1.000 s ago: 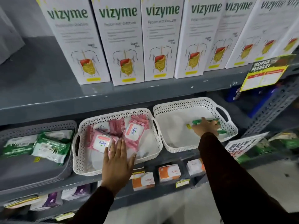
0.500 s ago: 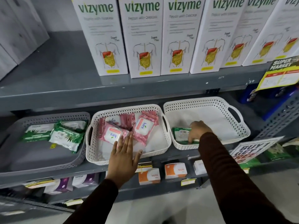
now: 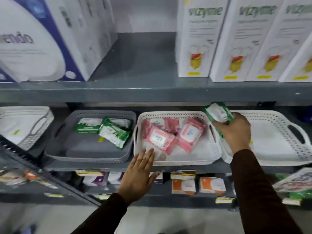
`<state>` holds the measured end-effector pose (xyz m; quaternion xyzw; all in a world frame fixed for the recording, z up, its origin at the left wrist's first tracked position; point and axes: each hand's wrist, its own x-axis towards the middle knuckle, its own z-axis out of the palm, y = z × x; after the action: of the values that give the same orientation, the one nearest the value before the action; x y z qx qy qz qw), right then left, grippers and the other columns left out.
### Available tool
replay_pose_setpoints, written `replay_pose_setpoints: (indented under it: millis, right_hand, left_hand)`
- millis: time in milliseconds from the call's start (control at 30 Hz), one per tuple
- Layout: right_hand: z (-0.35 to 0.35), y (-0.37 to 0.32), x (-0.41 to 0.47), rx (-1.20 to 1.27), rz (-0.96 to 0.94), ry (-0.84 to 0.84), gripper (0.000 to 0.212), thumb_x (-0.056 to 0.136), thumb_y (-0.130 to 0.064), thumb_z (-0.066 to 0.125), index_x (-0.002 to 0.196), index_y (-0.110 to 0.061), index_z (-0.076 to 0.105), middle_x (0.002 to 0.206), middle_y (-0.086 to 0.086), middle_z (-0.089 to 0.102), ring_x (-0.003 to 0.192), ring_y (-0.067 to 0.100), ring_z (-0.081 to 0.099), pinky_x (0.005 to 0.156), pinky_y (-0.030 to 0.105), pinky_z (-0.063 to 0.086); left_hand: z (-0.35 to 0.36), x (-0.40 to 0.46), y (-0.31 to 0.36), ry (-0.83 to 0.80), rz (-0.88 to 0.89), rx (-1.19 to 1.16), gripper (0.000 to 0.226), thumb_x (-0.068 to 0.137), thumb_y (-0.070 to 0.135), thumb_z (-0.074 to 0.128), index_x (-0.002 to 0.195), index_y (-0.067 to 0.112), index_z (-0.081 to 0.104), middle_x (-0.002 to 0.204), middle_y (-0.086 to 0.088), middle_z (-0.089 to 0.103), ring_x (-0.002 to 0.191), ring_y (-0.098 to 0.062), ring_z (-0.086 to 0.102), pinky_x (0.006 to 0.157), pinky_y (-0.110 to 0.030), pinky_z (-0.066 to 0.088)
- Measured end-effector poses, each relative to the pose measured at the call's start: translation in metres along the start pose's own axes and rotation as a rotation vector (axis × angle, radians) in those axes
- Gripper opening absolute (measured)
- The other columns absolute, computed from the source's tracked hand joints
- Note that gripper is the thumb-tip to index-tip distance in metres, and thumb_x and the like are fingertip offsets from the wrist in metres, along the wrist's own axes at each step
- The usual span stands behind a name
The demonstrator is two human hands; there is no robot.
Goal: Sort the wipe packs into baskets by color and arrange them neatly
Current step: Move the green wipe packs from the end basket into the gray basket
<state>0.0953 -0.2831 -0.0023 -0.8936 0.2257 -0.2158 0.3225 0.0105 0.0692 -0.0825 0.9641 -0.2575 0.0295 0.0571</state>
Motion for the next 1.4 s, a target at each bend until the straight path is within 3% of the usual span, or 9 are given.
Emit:
replay_pose_setpoints:
  millis: [100,333,633,767,900,1133,1267,1333,1400]
  right_hand:
    - [0.031,-0.069,-0.036,0.151,-0.187,-0.171,0.045,0.062,-0.039,0.09,0.098,-0.019,0.072,0.089,0.002,0.073,0.071,0.017,0.065,0.059,0.025,0.047]
    - [0.151,-0.194,-0.135,0.128,-0.49,-0.523,0.073,0.063,-0.04,0.086,0.125,-0.021,0.054,0.115,0.01,0.067,0.105,0.029,0.061,0.079,0.035,0.047]
    - [0.242,-0.287,-0.194,-0.021,-0.604,-0.658,0.038,0.079,-0.041,0.076,0.098,-0.011,0.062,0.11,0.016,0.06,0.104,0.035,0.054,0.078,0.039,0.046]
    - [0.274,-0.297,-0.207,-0.127,-0.697,-0.761,0.024,0.095,-0.025,0.058,0.115,-0.017,0.069,0.123,0.016,0.053,0.115,0.039,0.051,0.09,0.04,0.047]
    - [0.271,-0.293,-0.21,-0.3,-0.799,-0.787,0.038,0.097,-0.027,0.051,0.134,-0.027,0.059,0.145,0.014,0.042,0.131,0.04,0.035,0.105,0.05,0.036]
    - [0.206,-0.217,-0.168,0.142,-0.605,-0.394,0.034,0.089,-0.018,0.057,0.121,-0.022,0.069,0.118,0.005,0.068,0.106,0.027,0.061,0.096,0.048,0.05]
    - [0.141,-0.14,-0.122,0.052,-0.37,-0.243,0.036,0.082,0.0,0.063,0.11,-0.02,0.072,0.107,0.004,0.073,0.09,0.023,0.067,0.079,0.038,0.057]
    - [0.115,-0.106,-0.099,-0.036,-0.187,-0.246,0.033,0.081,0.0,0.066,0.107,-0.02,0.073,0.106,0.008,0.074,0.093,0.028,0.068,0.081,0.039,0.057]
    - [0.093,-0.07,-0.072,-0.096,-0.044,-0.25,0.034,0.08,0.001,0.064,0.108,-0.015,0.074,0.109,0.014,0.074,0.098,0.032,0.069,0.087,0.041,0.056]
  left_hand:
    - [-0.003,-0.02,-0.033,-0.002,-0.104,0.014,0.073,0.099,0.058,0.021,0.153,0.009,0.018,0.161,-0.006,0.014,0.149,-0.027,0.008,0.118,-0.043,0.01]
    - [-0.016,-0.064,-0.102,0.084,-0.305,-0.052,0.071,0.099,0.053,0.027,0.151,0.005,0.023,0.158,-0.01,0.021,0.147,-0.024,0.014,0.117,-0.037,0.008]
    - [-0.03,-0.114,-0.184,0.166,-0.508,-0.054,0.074,0.097,0.055,0.014,0.15,0.004,0.023,0.157,-0.009,0.026,0.146,-0.017,0.011,0.117,-0.025,-0.005]
    - [-0.032,-0.121,-0.194,0.163,-0.507,-0.074,0.071,0.097,0.055,0.012,0.153,0.011,0.015,0.16,-0.005,0.018,0.147,-0.014,0.004,0.118,-0.027,-0.004]
    - [-0.032,-0.12,-0.191,0.192,-0.527,-0.092,0.071,0.098,0.055,0.014,0.152,0.01,0.02,0.159,-0.006,0.021,0.147,-0.015,0.006,0.118,-0.027,-0.005]
    - [-0.04,-0.077,-0.162,0.2,-0.459,-0.195,0.07,0.097,0.052,0.02,0.133,0.003,0.053,0.137,-0.016,0.055,0.133,-0.033,0.042,0.116,-0.045,0.024]
    - [-0.05,-0.023,-0.111,0.257,-0.278,-0.353,0.042,0.093,0.039,0.035,0.106,0.011,0.064,0.101,-0.012,0.07,0.094,-0.034,0.062,0.078,-0.042,0.053]
    - [-0.052,0.003,-0.087,0.258,-0.241,-0.374,0.025,0.091,0.034,0.041,0.085,0.016,0.059,0.074,-0.01,0.065,0.07,-0.034,0.06,0.057,-0.041,0.048]
    - [-0.049,0.034,-0.061,0.229,-0.242,-0.407,0.018,0.088,0.029,0.047,0.081,0.016,0.057,0.069,-0.01,0.063,0.066,-0.033,0.059,0.055,-0.039,0.046]
